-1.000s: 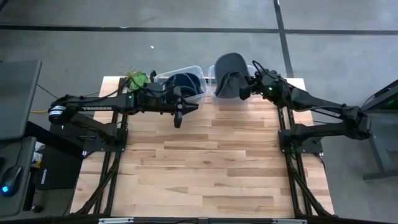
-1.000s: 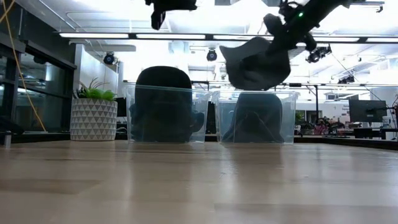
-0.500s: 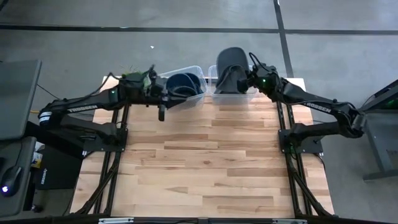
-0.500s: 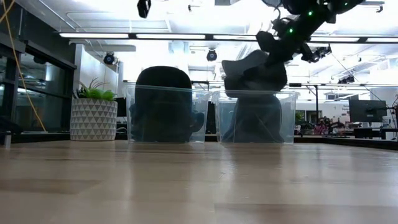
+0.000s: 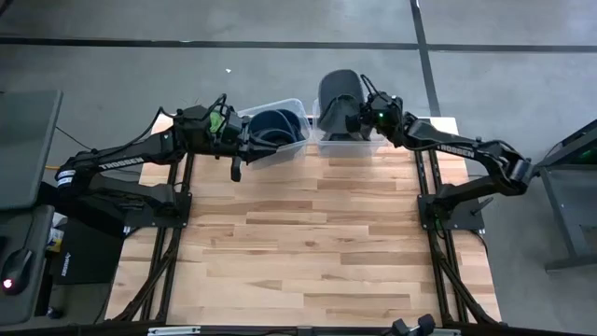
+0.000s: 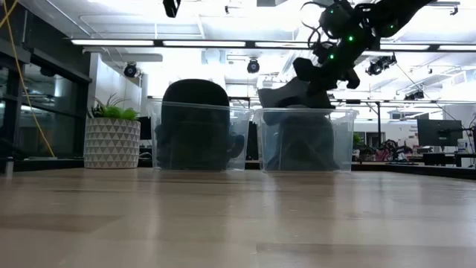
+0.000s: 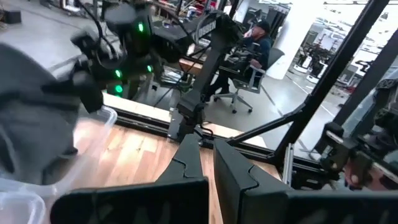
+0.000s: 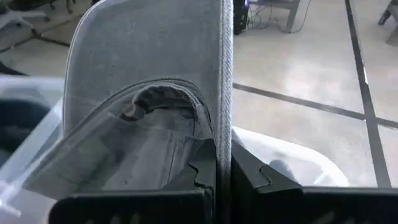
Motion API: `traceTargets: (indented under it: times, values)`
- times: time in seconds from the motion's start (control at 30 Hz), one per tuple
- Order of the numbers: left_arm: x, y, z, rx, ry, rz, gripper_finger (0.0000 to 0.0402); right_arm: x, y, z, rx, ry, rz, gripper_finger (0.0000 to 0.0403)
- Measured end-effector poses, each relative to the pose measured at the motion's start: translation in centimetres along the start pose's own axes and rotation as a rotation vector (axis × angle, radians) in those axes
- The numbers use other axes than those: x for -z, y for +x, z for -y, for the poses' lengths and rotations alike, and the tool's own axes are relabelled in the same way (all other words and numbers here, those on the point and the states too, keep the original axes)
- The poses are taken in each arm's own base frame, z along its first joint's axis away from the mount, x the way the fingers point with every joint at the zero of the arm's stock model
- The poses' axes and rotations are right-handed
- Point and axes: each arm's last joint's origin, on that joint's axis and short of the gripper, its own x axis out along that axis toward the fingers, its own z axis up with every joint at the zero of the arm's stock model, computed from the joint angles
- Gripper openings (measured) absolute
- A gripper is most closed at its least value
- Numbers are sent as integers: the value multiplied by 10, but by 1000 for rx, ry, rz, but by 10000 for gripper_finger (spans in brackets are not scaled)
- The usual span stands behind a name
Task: Pick & Place hat
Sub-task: Put the gray cap into the right transparent bin
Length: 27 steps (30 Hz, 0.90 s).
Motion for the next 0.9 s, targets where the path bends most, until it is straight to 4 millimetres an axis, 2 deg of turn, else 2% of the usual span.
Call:
traceTargets:
  times: [0.27,0.43,0.57,0.9]
  values:
    - [0,0,0,19,-9,-7,0,-48,-21,1,-19,-45,123,10]
    - [0,0,0,21,-9,-8,0,-60,-27,-2,-10,-120,141,9]
    - [1,0,0,19,-11,-14,0,-58,-27,-2,-32,-105,108,9]
    - [2,0,0,17,-18,-21,0,-35,-24,-4,-29,-117,-66,9]
